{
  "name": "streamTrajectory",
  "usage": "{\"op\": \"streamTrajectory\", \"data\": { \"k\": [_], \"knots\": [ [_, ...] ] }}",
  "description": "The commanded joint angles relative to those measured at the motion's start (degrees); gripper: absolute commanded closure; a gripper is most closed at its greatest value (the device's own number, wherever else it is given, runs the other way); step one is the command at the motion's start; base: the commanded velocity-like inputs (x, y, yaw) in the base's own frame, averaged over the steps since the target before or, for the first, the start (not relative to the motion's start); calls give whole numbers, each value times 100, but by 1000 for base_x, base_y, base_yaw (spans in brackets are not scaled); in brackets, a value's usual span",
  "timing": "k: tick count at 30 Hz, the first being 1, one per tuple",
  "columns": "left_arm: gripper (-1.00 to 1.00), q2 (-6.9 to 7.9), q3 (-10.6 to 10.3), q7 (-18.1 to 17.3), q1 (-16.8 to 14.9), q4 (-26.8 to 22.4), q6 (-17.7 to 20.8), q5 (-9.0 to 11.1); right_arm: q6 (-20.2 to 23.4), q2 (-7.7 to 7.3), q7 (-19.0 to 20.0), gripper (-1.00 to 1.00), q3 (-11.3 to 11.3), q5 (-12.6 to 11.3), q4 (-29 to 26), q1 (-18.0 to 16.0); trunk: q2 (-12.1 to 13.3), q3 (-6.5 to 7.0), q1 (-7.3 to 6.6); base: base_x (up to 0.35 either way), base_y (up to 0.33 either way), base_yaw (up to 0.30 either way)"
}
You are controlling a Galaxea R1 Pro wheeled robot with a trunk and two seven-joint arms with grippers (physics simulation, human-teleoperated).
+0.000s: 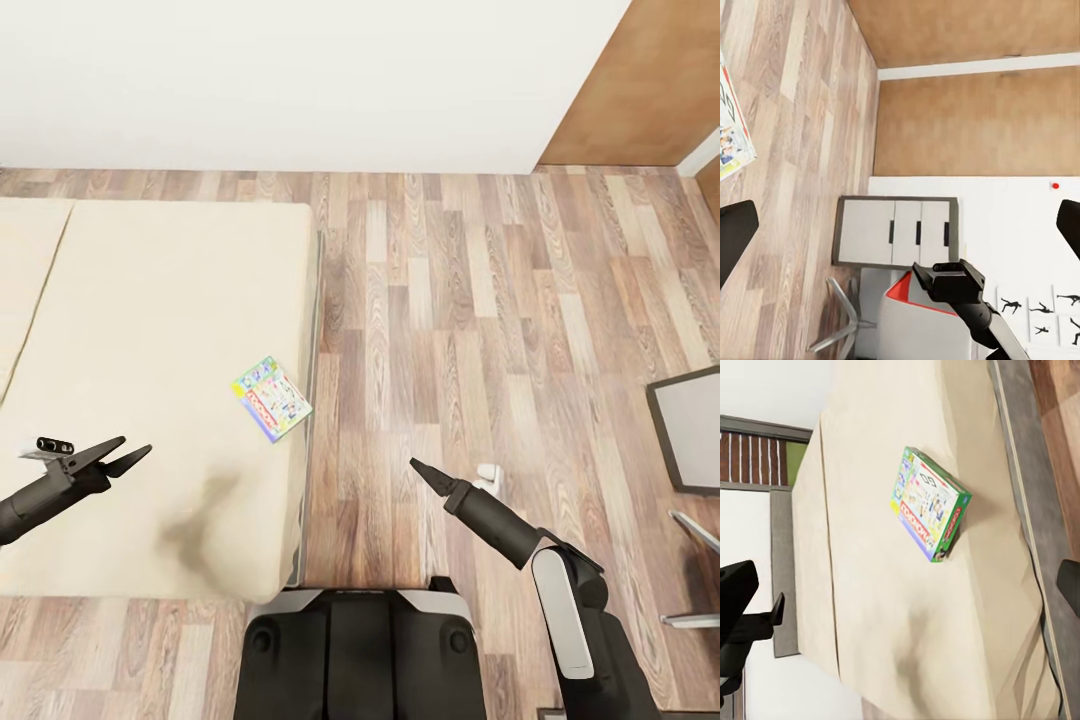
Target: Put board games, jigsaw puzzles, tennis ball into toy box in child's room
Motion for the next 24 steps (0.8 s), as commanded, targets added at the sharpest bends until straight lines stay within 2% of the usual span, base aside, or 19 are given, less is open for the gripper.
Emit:
{"op": "streamTrajectory", "data": {
  "k": [1,24],
  "knots": [
    [-100,1,0,-23,-2,1,61,-4,39,6,13,-100,-13,-17,-1,-3,-8,4,4,0,0,0],
    [-100,1,0,-23,-1,0,61,-4,39,20,4,-100,-11,-17,-1,-3,-8,218,4,0,0,0]
  ]
}}
